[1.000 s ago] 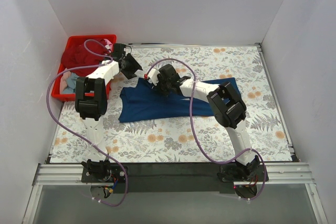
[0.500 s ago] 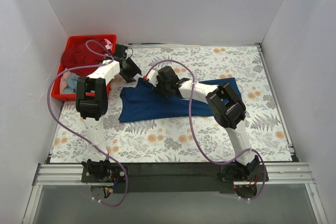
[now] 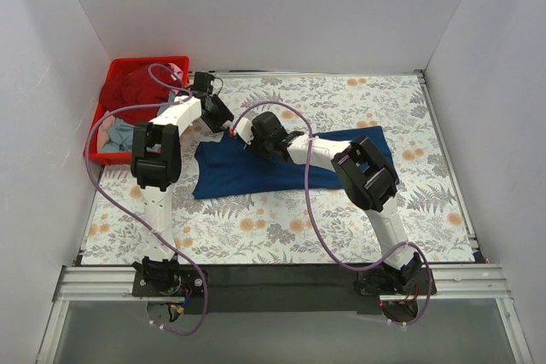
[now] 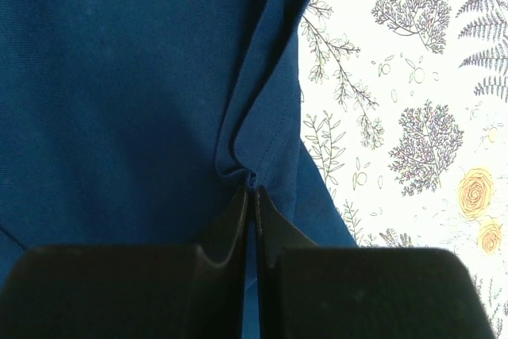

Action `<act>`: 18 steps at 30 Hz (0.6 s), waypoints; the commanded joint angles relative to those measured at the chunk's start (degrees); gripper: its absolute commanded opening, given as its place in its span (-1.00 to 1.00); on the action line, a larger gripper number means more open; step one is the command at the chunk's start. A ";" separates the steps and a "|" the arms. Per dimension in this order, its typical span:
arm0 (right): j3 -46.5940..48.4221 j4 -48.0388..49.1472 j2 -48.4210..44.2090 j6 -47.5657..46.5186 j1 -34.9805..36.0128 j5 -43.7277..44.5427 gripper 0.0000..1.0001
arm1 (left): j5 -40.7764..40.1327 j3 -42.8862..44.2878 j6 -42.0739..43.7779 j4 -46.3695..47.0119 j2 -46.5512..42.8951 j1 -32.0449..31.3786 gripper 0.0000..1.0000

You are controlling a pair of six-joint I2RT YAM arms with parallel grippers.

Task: Fold and stack the t-shirts
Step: Fold the tshirt

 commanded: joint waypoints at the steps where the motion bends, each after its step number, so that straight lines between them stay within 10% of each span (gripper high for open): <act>1: -0.84 1.83 -0.77 -1.05 0.58 1.24 -0.86 | -1.08 1.76 -0.26 -1.49 0.03 -0.33 -0.28; 11: -1.10 2.36 -0.77 -1.50 1.02 2.73 -0.86 | -1.87 1.58 0.80 -2.89 -0.14 -0.50 -0.35; 18: -1.19 2.71 -1.30 -1.50 1.11 3.17 -0.86 | -2.39 1.93 1.41 -3.33 -0.76 -0.50 -1.00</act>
